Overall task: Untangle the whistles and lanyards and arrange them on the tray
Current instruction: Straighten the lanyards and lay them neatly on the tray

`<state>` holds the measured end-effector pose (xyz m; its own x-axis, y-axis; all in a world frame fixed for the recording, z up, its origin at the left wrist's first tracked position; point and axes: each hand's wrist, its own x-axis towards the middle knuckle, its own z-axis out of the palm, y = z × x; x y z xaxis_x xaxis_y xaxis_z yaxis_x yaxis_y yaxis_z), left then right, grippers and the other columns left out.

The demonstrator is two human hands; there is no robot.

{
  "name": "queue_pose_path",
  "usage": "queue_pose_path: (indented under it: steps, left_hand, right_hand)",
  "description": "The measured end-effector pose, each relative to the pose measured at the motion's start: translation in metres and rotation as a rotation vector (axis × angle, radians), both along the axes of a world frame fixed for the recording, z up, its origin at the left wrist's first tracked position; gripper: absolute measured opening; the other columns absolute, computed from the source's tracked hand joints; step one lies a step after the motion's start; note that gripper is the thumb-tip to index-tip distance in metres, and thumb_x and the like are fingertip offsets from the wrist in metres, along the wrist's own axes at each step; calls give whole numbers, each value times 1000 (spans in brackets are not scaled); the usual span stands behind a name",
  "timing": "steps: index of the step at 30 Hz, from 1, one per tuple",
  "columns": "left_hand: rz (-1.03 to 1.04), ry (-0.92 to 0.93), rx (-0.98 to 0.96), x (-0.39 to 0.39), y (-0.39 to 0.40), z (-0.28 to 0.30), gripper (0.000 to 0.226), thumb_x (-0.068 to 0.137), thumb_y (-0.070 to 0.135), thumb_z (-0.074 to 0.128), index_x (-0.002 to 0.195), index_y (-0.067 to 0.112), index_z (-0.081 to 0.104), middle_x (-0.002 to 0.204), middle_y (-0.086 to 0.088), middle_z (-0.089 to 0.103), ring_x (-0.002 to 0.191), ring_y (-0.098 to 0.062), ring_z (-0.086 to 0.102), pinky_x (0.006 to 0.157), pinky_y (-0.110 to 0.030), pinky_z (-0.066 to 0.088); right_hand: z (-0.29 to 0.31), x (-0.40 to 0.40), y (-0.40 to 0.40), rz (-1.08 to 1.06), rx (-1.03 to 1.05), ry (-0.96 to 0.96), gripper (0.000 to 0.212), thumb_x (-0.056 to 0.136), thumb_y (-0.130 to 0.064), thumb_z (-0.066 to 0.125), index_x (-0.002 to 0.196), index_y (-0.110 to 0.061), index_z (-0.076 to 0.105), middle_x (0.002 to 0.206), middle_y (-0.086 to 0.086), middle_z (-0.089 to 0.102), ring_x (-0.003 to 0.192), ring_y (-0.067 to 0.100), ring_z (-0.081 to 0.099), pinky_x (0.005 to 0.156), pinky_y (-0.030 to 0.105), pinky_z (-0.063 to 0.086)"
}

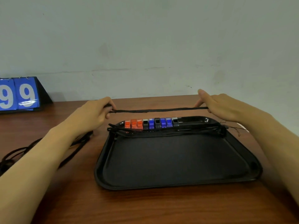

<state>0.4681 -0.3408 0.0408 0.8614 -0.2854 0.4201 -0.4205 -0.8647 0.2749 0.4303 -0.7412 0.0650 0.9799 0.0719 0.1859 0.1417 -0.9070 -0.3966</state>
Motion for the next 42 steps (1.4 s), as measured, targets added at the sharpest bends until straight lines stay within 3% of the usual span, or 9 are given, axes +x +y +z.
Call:
queue_pose_path:
  steps: [5,9,18,22,25,31,35,39,42]
  left_hand:
    - [-8,55,78,-4,1,3,19,101,23,54,86,34,57,72,10,69,55,0,57,59,-26,41]
    - [-39,83,87,-9,-1,4,18,101,22,54,86,32,58,73,13,72,56,1,56,59,-24,37]
    - [-18,149,194,-10,1,10,13,99,26,58,90,32,64,78,12,73,66,-3,63,62,-24,41]
    - [-9,157,179,-8,10,14,12,97,28,62,91,36,69,77,17,73,71,6,63,63,-21,42]
    - [3,158,206,-10,10,18,14,98,30,62,89,40,65,78,18,72,71,3,63,64,-20,42]
    - [-14,215,247,-10,6,17,17,97,32,61,82,37,69,70,27,68,64,1,64,63,-23,42]
    - [22,238,271,-12,8,19,22,97,40,60,79,31,70,65,25,68,58,-2,63,61,-26,42]
    - [34,251,356,-7,12,12,28,97,43,60,72,31,66,64,10,69,65,-9,64,64,-31,47]
    - [32,287,372,-4,12,8,36,99,46,52,69,30,63,63,13,71,64,-6,66,66,-29,45]
  right_hand:
    - [-9,15,-11,-171,-134,35,52,108,-32,18,119,-7,62,119,19,66,110,35,57,98,40,44]
    - [-13,25,-20,-208,-223,15,44,104,-31,28,108,-10,66,110,14,67,98,29,59,87,38,48]
    - [-9,24,-16,-183,-281,-13,44,101,-30,32,107,-8,68,108,13,70,101,30,63,90,39,52]
    - [-6,15,-6,-74,-291,-10,45,107,-33,27,110,-15,68,111,-6,66,105,22,63,91,35,48]
    - [-7,15,-7,-95,-327,34,44,106,-29,29,116,-10,68,118,11,70,107,29,63,95,40,50]
    - [-5,9,-4,-116,-384,72,36,104,-22,41,133,-19,63,132,9,64,116,27,59,103,38,43]
    - [-4,8,-3,-127,-404,55,30,101,-29,51,126,-24,68,125,6,68,112,26,61,98,37,47]
    - [-5,6,-1,-181,-437,19,25,92,-48,59,107,-36,75,110,-3,74,98,22,65,92,42,55]
    - [-5,6,-1,-229,-430,-16,18,88,-45,60,99,-42,74,107,-5,71,101,24,64,89,41,54]
